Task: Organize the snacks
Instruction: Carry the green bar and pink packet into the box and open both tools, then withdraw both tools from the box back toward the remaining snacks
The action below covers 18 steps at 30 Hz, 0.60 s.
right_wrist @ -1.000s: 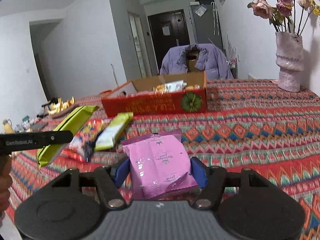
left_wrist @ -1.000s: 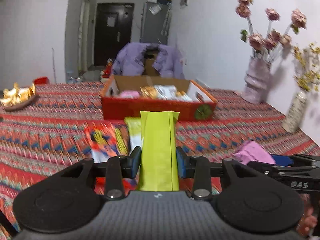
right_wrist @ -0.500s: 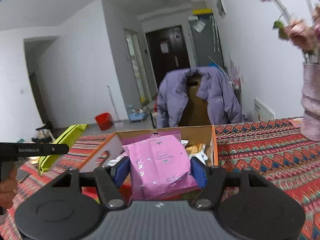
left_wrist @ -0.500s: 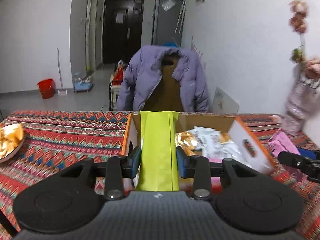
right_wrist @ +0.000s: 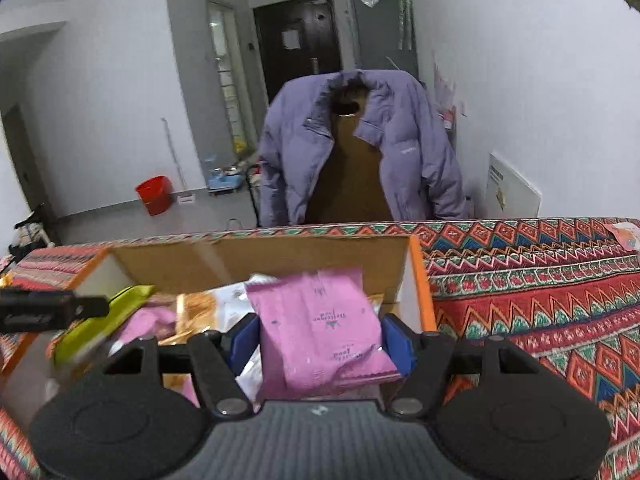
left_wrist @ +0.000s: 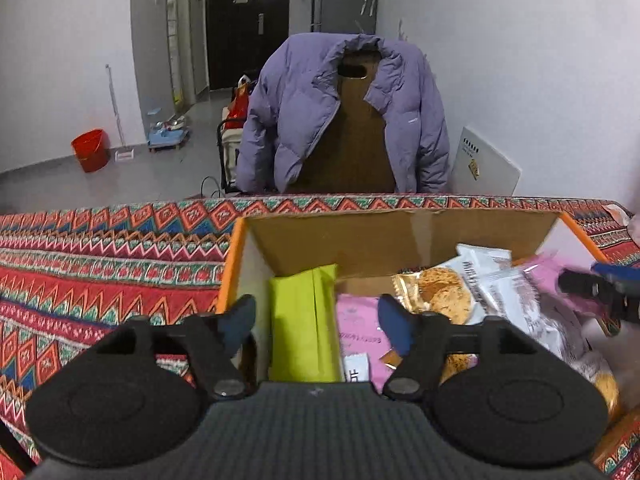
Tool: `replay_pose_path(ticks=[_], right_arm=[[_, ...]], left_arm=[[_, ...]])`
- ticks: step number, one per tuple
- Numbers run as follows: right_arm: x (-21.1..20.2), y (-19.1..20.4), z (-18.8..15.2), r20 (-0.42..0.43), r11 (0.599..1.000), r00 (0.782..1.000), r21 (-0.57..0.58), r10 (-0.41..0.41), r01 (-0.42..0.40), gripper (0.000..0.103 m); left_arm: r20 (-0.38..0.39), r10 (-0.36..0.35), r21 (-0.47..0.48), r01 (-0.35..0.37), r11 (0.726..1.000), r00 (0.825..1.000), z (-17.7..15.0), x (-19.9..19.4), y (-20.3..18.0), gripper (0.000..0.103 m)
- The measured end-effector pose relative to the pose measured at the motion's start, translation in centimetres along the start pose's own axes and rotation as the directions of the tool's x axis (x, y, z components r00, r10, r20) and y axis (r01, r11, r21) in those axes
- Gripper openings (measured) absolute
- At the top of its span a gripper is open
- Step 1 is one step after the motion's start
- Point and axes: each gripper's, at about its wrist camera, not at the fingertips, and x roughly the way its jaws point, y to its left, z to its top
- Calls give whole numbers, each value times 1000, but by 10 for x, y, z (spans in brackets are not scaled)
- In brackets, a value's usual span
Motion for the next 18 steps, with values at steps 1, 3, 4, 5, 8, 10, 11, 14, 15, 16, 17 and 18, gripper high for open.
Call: replay_pose_path(ticks=[1,3,4,5,8,10,11,14,15,16,17,18], right_arm=[[0,0,3,4,1000,1000,3,-14,14,75],[-5,-3,4,17,999,1000,31,11,-12,81],[-9,-3,4,23,999,1000,34,18,-19,81],[-12,-2,4,28,999,1000,29,14,-15,81],[-23,0,4,27,1000,1000,13,15,-15,82],[-36,2,6,28,1000,999,4,17,-17,82],[-43,3,7,28,1000,999,-6,21,-21,82],[-73,10,7,15,997,999,-54,48,-47,86],[-84,14,5,9,994,998,-82,66,-65,88],[-97,18,2,8,991,997,-110,80,-79,88],[-109,22,-1,8,988,996,-133,86,-84,88],[-123,27,-6,7,984,996,-158,89,-87,88]], left_arm=[[7,-3,2,3,1000,1000,0,-2,0,71],[18,-14,-8,14,1000,1000,-1,-8,2,75],[24,-20,-13,21,1000,999,-1,-12,3,76],[29,-18,-12,19,1000,999,-1,-17,4,77],[42,-16,8,16,1000,999,-2,-35,5,77],[52,-12,12,11,1000,999,-3,-51,4,77],[56,-14,12,13,1000,998,-2,-59,3,78],[77,-9,9,9,1000,997,-7,-92,5,80],[88,-7,5,7,1000,996,-10,-105,6,82],[101,-3,3,2,1000,995,-15,-121,7,82],[112,2,4,-2,1000,994,-19,-134,8,82],[128,6,5,-6,1000,992,-26,-151,9,83]])
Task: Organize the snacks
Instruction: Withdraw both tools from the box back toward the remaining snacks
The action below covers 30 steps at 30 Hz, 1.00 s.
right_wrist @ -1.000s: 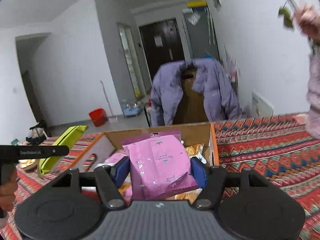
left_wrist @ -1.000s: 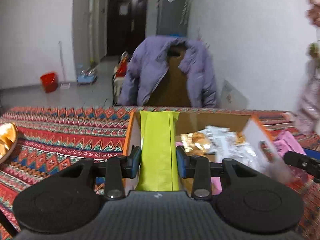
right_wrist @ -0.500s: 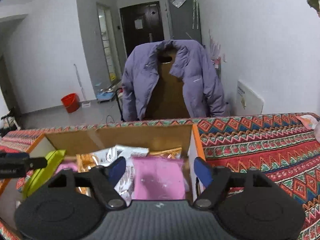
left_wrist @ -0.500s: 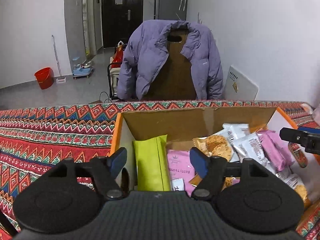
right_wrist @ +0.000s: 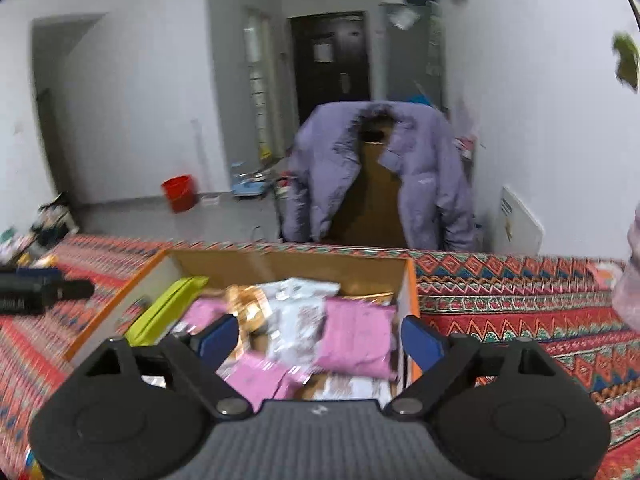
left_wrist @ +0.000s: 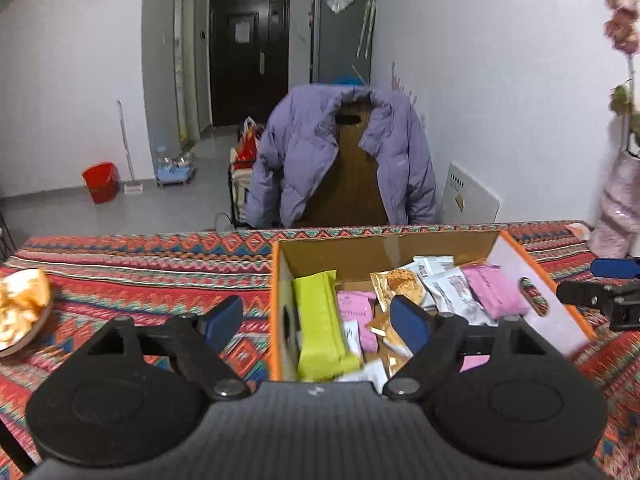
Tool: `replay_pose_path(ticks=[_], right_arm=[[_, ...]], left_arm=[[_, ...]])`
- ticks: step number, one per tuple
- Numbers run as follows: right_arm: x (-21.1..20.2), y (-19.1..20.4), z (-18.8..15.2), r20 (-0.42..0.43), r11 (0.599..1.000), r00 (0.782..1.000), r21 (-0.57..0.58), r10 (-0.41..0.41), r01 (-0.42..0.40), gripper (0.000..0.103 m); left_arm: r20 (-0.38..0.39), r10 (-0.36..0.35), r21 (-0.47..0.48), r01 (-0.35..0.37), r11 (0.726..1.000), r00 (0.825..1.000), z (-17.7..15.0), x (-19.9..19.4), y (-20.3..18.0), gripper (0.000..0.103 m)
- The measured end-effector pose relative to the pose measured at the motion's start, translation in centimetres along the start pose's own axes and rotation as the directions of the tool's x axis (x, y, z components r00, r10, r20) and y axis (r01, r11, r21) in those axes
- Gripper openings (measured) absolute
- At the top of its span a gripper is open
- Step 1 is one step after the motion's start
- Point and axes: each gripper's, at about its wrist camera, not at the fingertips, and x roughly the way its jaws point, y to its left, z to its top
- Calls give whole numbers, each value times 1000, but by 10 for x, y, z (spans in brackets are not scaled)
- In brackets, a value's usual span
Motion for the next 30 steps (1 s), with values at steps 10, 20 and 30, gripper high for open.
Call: replay_pose_path(ticks=[10,20,30], right_arm=[[-131,41,-66,91,997,994,-55,66,-61,100],[-221,78,-171,125,994,987,-70,96,-88,102],[-225,102,-241,46,993,996,-93,72,-68,103]], left_arm=[[139,70,26,-74,997,988,-76,-145,-8,94],[174,108,-8,-108,994,979,-192,-239,-38,100],[131,122,35,-127,991,984,-241,-255,-49,101]])
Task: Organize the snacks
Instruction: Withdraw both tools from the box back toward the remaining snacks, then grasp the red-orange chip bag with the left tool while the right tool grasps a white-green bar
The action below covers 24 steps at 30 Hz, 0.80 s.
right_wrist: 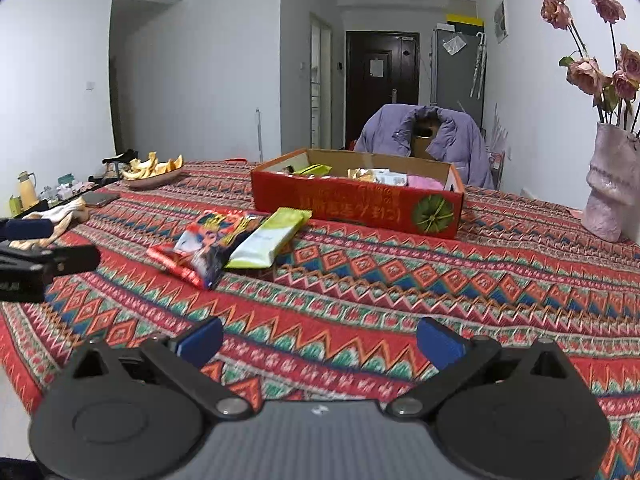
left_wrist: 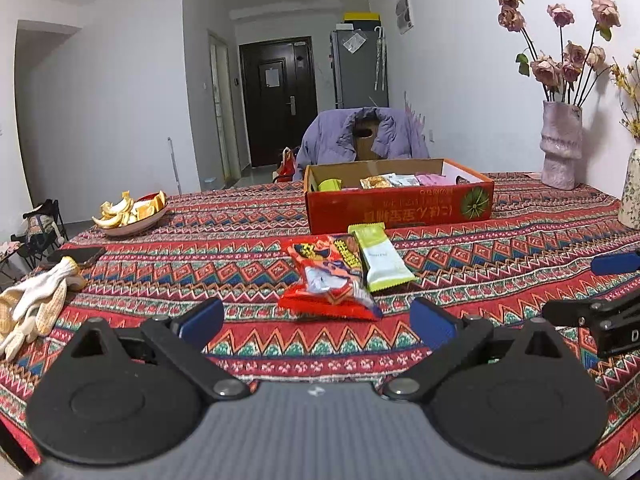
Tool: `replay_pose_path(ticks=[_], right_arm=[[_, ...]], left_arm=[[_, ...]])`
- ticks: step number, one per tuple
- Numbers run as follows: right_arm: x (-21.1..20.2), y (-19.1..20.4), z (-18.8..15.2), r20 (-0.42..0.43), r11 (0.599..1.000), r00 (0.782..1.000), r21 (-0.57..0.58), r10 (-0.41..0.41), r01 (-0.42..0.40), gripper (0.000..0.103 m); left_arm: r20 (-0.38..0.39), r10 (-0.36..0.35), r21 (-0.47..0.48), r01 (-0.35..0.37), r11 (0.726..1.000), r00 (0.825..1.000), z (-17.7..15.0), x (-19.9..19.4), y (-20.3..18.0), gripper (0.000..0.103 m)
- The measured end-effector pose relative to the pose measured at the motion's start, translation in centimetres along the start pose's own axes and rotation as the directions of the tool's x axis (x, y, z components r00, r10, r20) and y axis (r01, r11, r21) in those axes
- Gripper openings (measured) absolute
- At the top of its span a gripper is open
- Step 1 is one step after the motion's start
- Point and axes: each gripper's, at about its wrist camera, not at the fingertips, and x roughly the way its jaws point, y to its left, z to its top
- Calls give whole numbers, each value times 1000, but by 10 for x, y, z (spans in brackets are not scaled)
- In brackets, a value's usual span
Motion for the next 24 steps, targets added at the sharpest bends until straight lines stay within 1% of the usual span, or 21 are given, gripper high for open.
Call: replay_pose_path(ticks=[4,8,13,16,19,22,23,24], right_arm=[[-5,1,-6,18,1000,1000,11,3,-3,103],[0,-2,-4,16,1000,1000,19,-11,10,103],[10,-6,2,3,999,1000,28,-17,17,103],[19,-9,9,-15,999,999,23,-29,29,103],[29,-12,19,-33,999,999,27,-43,44,103],[38,-12,34,-40,999,998,19,-50,51,103],[42,-12,39,-40,999,998,15,-52,52,103],[46,-11,44,-40,998,998,12,-54,54,103]], left_arm=[[-6,-3,-10,3,1000,1000,-6,1,0,101],[-26,-11,-28,10,1000,1000,-9,9,0,101],[-72,-41,-89,35,995,997,-4,38,1,101],[-90,-38,-114,27,993,995,7,69,0,101],[-104,-3,-123,-10,992,995,22,112,-2,100],[-131,24,-124,-40,991,991,28,149,-2,94],[-151,19,-131,-39,991,988,30,163,-1,91],[-163,7,-139,-30,990,987,31,173,0,90]])
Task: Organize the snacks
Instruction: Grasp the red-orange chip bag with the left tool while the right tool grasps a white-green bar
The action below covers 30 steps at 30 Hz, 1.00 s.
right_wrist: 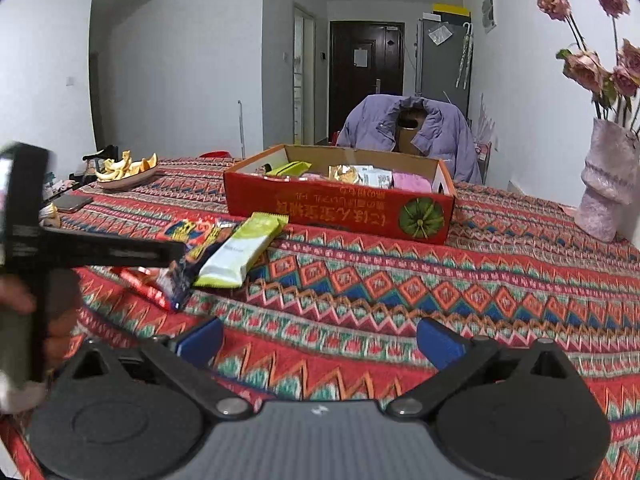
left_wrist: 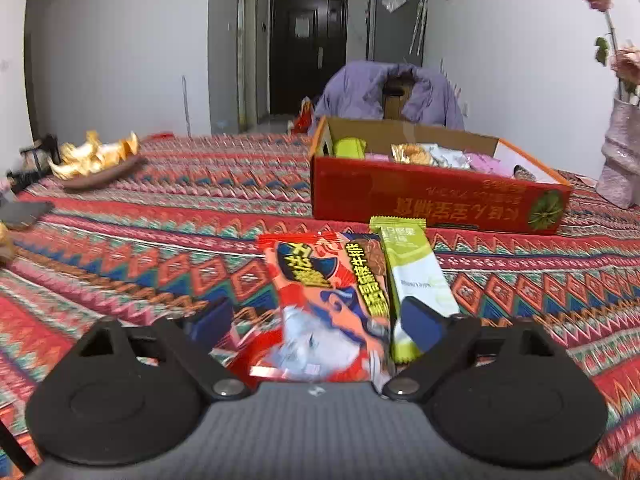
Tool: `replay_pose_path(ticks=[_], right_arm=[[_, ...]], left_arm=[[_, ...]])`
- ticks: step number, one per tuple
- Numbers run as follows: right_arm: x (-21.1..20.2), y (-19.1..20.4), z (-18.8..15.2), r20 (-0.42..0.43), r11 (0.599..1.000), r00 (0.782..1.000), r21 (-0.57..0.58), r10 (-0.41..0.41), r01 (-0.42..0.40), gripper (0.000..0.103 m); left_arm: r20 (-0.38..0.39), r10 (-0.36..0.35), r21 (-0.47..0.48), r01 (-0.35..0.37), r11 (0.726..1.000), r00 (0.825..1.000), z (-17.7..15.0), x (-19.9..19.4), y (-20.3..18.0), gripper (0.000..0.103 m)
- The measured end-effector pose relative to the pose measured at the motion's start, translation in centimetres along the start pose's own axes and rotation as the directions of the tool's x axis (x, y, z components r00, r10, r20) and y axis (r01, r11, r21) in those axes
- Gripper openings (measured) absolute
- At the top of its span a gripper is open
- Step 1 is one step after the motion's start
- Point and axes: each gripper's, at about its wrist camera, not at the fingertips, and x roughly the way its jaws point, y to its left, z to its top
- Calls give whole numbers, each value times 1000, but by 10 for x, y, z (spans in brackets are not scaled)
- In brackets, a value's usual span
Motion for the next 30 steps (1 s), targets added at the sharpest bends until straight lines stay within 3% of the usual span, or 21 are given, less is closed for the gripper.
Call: replay_pose_path(ticks=[5,7,8,10,13,15,19,22,25,27,30], right_arm=[[26,6,23,-13,1000,1000,-8,-4,3,103],[40,9,32,-16,1000,1000,5,13,-13,103],[50,10,37,-20,999,999,18,28,-28,103],[70,11,46,-27,997,998,44,65,-64,103],[107,18,59,-61,992,992,77,108,-103,101],[132,28,65,-92,990,987,68,129,-123,91],[171,54,66,-138,982,974,77,179,-170,86],[192,74,59,-152,990,979,40,137,-133,80],[192,85,52,-128,996,988,-9,83,-85,67],[184,81,52,-121,996,989,-10,82,-83,43],[167,66,48,-121,995,988,23,94,-92,40]], left_arm=[[-98,-86,-84,77,993,992,4,36,14,86],[-88,-92,-64,86,994,992,3,38,14,83],[-80,-83,-45,80,996,993,3,38,14,74],[-80,-83,-31,80,996,993,4,35,17,64],[-70,-94,-61,90,994,993,9,18,37,62],[-43,-67,-72,64,995,997,7,0,54,62],[-39,2,-110,-6,994,999,1,-27,87,62],[-44,61,-120,-66,991,997,-1,-38,104,62],[-49,104,-105,-109,989,993,0,-41,113,62],[-50,111,-96,-115,989,993,-1,-44,113,62],[-40,81,-94,-85,992,996,0,-52,105,62]])
